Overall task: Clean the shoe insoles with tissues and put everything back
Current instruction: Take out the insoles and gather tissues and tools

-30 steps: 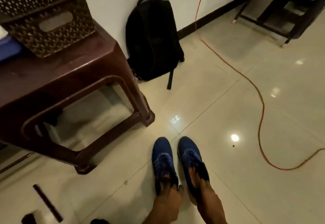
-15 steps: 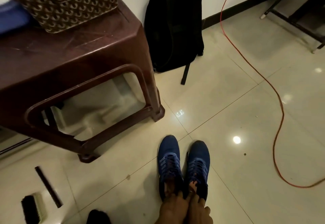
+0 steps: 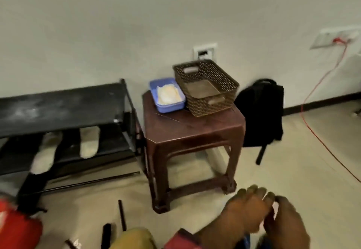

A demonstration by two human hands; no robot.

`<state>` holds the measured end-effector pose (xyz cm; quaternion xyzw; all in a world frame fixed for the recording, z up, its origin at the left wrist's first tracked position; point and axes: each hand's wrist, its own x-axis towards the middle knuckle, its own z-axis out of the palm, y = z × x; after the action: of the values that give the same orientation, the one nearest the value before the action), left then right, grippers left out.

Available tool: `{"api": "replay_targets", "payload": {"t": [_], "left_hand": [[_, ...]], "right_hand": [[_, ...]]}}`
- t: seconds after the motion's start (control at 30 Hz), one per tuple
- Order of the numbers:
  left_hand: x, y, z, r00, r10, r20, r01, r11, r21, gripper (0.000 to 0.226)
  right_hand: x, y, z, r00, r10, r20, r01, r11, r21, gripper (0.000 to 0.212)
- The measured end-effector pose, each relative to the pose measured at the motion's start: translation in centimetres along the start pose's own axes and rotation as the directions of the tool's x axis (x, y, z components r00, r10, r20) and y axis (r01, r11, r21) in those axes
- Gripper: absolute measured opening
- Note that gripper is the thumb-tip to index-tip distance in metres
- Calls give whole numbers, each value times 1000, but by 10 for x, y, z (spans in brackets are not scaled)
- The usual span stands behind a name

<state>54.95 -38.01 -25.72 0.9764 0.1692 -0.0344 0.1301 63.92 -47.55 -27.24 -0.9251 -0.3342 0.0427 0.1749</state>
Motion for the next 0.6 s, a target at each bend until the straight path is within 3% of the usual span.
{"api": "replay_targets", "payload": {"t": [0.07, 0.13, 0.37, 0.6], "left_hand": [[-21, -26, -60, 983, -30, -181, 23, 999, -40, 74], [-55, -61, -114, 924, -38, -380, 55, 998, 35, 83], [-245, -176, -238, 819, -243, -519, 371, 915, 158, 69], [-460, -257, -279, 644, -497, -582, 689, 708, 157, 69]], "right_hand": [[11, -46, -44, 985, -118, -122, 126, 990, 57, 33], [13, -101, -79, 947, -237, -217, 259, 963, 80, 26], [-44, -306, -122, 772, -565, -290, 622, 767, 161, 25], [-119, -458, -123, 568, -767, -297, 823, 535, 191, 26]]}}
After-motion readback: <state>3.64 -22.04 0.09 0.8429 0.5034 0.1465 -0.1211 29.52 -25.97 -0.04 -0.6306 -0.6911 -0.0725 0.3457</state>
